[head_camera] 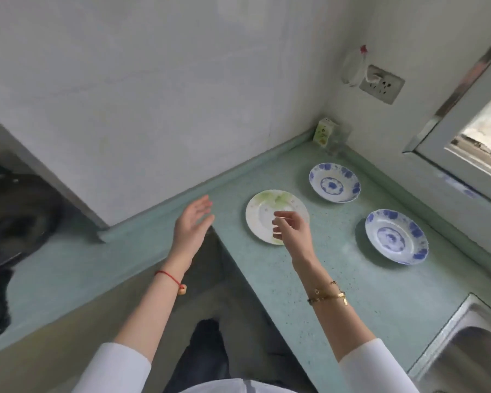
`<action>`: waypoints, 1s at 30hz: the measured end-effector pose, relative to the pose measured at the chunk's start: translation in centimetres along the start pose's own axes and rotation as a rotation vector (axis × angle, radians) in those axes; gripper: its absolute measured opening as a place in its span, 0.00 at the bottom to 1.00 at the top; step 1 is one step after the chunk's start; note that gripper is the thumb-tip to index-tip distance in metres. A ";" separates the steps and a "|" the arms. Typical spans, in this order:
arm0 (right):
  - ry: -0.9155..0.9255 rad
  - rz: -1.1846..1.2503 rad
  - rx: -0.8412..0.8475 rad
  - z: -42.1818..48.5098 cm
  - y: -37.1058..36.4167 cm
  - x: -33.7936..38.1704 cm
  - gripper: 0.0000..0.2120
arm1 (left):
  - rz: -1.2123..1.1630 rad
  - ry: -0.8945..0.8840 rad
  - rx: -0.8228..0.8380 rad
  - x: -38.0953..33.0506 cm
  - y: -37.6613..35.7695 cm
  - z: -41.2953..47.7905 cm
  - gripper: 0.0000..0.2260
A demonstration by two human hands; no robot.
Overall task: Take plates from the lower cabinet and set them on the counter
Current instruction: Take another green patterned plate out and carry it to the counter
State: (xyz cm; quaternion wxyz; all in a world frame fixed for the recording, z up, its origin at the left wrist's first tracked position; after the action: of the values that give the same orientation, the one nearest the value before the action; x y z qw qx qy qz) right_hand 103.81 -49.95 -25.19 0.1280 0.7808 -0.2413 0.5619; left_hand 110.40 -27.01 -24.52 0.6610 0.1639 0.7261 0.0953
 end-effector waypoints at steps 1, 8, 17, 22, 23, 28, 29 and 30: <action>0.013 -0.006 0.050 -1.0 -0.7 0.0 0.10 | -0.032 0.005 -0.051 0.1 1.4 -1.9 0.20; 0.033 -0.088 0.470 -10.6 -9.0 -1.5 0.06 | -0.150 0.076 -0.455 1.8 12.6 -17.2 0.18; -0.013 -0.209 0.982 -28.8 -20.9 -6.2 0.07 | -0.188 0.192 -0.925 6.3 23.3 -39.1 0.19; -0.031 -0.273 1.222 -41.0 -25.1 -10.0 0.08 | -0.202 0.289 -1.199 8.7 27.2 -52.8 0.18; -0.042 -0.278 1.270 -44.0 -25.9 -11.1 0.09 | -0.201 0.311 -1.247 9.2 28.0 -56.0 0.19; -0.086 -0.290 1.413 -56.8 -28.7 -16.1 0.08 | -0.223 0.408 -1.404 11.8 31.6 -68.8 0.18; -0.101 -0.293 1.451 -60.7 -29.5 -17.7 0.08 | -0.221 0.427 -1.450 12.7 32.8 -72.5 0.18; -0.109 -0.289 1.463 -62.4 -29.8 -18.3 0.08 | -0.223 0.440 -1.461 13.1 33.3 -74.0 0.18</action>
State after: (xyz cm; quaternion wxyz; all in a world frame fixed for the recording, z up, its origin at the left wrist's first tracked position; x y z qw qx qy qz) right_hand 63.84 9.09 -19.29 -0.3634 0.7174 0.2931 0.5170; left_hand 39.81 14.44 -16.87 0.4474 -0.4109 0.6060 0.5136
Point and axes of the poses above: each hand's wrist, its own z-axis towards the middle knuckle, its own y-axis out of the back of the hand, x = y × z, the point moved 5 cm from there along z, towards the middle knuckle, and after that the axes turned 12 degrees about z, right-handed, at the moved point
